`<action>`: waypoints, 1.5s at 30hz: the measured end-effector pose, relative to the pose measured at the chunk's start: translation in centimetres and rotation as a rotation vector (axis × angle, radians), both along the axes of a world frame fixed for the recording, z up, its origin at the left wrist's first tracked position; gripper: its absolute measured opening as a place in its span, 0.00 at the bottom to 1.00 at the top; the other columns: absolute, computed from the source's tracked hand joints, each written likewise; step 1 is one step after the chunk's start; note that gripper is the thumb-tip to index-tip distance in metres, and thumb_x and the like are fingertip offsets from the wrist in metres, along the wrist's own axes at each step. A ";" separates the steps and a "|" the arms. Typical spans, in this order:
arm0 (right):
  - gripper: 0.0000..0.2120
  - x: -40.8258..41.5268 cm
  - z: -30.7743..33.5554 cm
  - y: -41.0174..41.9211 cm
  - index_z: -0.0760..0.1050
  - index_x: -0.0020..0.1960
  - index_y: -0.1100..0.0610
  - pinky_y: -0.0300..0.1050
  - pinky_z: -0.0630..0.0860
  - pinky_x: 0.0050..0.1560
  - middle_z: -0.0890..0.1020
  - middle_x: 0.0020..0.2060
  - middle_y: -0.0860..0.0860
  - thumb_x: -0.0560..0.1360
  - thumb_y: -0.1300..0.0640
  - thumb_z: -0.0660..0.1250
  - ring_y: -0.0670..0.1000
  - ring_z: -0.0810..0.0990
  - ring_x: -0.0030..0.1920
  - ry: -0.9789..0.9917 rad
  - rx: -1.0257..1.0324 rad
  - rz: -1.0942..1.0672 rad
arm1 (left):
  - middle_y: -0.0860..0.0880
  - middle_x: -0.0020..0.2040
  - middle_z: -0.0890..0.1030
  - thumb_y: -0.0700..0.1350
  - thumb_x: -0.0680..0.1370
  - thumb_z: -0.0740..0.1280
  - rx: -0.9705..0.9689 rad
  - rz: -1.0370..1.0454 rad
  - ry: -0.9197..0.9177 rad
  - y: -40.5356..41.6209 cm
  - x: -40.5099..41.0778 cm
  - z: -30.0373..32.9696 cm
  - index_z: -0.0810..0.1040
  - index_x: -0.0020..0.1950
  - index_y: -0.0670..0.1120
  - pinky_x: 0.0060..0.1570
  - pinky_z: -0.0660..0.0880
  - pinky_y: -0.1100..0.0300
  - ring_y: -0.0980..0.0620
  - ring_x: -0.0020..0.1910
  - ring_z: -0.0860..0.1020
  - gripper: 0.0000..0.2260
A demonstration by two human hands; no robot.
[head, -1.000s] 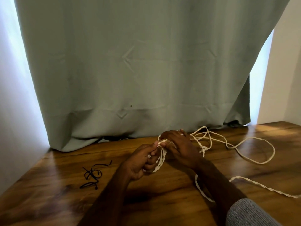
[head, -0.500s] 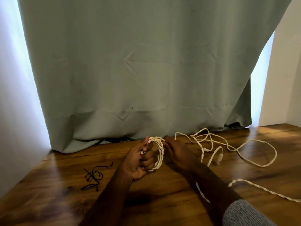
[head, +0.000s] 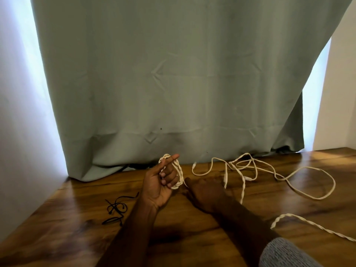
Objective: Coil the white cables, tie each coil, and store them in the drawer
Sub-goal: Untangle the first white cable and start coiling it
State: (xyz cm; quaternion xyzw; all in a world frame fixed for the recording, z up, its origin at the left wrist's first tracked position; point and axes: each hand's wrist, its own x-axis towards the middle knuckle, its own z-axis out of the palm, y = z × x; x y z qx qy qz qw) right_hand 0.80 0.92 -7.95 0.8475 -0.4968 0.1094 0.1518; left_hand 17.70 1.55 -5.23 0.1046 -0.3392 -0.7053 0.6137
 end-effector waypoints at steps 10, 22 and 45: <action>0.20 2.2 -0.1 0.7 0.69 0.70 0.50 0.55 0.74 0.56 0.83 0.53 0.56 0.84 0.41 0.53 0.59 0.81 0.52 0.101 -0.022 0.154 | 0.49 0.29 0.72 0.46 0.75 0.63 0.037 0.229 0.031 -0.2 0.9 0.4 0.75 0.58 0.36 0.26 0.70 0.62 0.56 0.24 0.71 0.17; 0.16 0.7 0.8 0.7 0.73 0.62 0.49 0.50 0.78 0.47 0.82 0.45 0.52 0.84 0.42 0.52 0.54 0.80 0.42 -0.009 -0.004 0.121 | 0.51 0.27 0.69 0.47 0.80 0.60 0.046 0.229 0.039 -0.3 2.9 0.2 0.73 0.63 0.34 0.23 0.67 0.66 0.58 0.22 0.68 0.19; 0.12 0.4 2.8 1.2 0.81 0.49 0.51 0.58 0.73 0.56 0.85 0.49 0.49 0.77 0.45 0.65 0.54 0.82 0.46 0.018 -0.463 0.576 | 0.48 0.49 0.85 0.45 0.83 0.62 -0.101 0.355 -0.864 0.3 -0.7 -1.4 0.78 0.63 0.48 0.45 0.77 0.61 0.51 0.49 0.83 0.10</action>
